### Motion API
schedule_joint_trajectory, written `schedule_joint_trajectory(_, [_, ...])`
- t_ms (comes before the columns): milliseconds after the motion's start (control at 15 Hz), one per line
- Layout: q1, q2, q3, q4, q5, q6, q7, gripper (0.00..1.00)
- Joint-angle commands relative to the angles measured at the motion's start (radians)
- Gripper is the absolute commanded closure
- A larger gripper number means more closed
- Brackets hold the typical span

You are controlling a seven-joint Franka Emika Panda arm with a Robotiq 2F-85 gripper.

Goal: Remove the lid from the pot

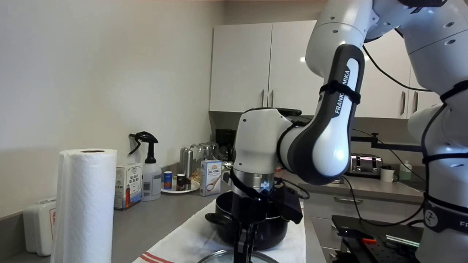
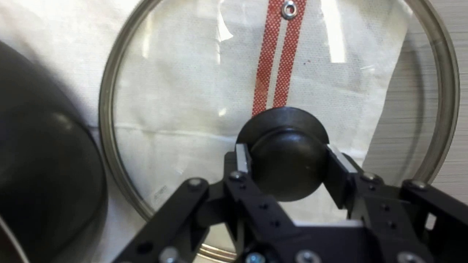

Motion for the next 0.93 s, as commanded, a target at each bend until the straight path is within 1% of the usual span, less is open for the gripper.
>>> schedule_joint_trajectory(0, [0.015, 0.032, -0.009, 0.038, 0.078, 0.017, -0.089, 0.75])
schedule_joint_trajectory(200, [0.015, 0.030, -0.009, 0.042, 0.105, 0.014, -0.118, 0.75])
schedule_joint_trajectory(267, [0.015, 0.027, -0.009, 0.041, 0.110, 0.014, -0.125, 0.54])
schedule_joint_trajectory(333, [0.021, 0.023, -0.015, 0.038, 0.109, 0.016, -0.125, 0.25])
schedule_joint_trajectory(400, [0.021, 0.016, -0.013, 0.033, 0.112, 0.016, -0.129, 0.24])
schedule_joint_trajectory(533, [0.027, -0.001, -0.013, 0.024, 0.113, 0.019, -0.132, 0.11])
schedule_joint_trajectory(600, [0.034, -0.010, -0.016, 0.019, 0.109, 0.022, -0.129, 0.03])
schedule_joint_trajectory(733, [0.046, -0.039, -0.016, 0.004, 0.105, 0.023, -0.123, 0.00])
schedule_joint_trajectory(867, [0.057, -0.088, -0.009, -0.021, 0.107, 0.015, -0.120, 0.00])
